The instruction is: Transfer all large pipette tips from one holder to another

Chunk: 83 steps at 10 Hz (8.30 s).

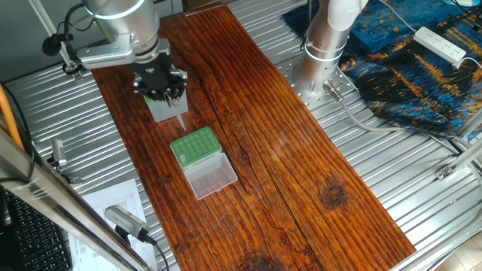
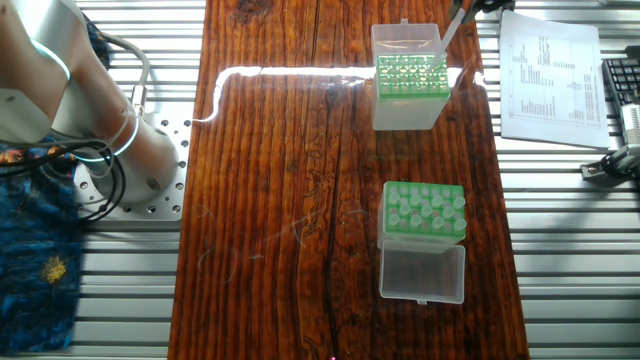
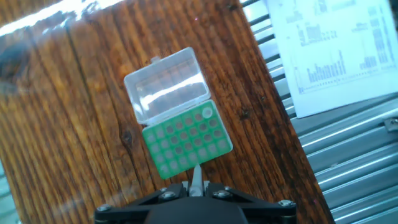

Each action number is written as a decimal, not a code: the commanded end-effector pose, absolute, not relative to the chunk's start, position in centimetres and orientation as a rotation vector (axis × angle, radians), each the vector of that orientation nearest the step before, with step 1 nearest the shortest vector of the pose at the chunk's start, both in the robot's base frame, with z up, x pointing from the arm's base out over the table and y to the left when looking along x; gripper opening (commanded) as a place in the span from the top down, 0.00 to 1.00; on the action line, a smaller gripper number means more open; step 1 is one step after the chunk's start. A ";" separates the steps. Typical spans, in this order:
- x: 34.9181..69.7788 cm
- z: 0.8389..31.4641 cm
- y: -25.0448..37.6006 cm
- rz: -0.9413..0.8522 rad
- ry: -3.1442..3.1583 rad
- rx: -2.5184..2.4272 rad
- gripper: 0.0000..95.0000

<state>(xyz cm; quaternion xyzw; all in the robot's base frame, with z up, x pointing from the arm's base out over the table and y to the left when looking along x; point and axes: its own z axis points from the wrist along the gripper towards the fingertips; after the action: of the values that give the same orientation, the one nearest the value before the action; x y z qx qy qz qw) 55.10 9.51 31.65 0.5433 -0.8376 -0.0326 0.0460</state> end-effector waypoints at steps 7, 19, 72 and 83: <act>56.0 29.9 12.3 -0.096 -2.727 1.397 1.00; 56.3 29.2 14.0 -0.120 -2.733 1.399 1.00; 55.9 28.1 13.4 -0.257 -2.805 1.158 1.00; 55.8 27.8 13.3 -0.279 -2.808 1.163 1.00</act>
<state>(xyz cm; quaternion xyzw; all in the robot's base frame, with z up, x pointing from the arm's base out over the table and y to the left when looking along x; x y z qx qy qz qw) 55.73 13.25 27.79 0.3792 -0.9198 -0.0914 0.0439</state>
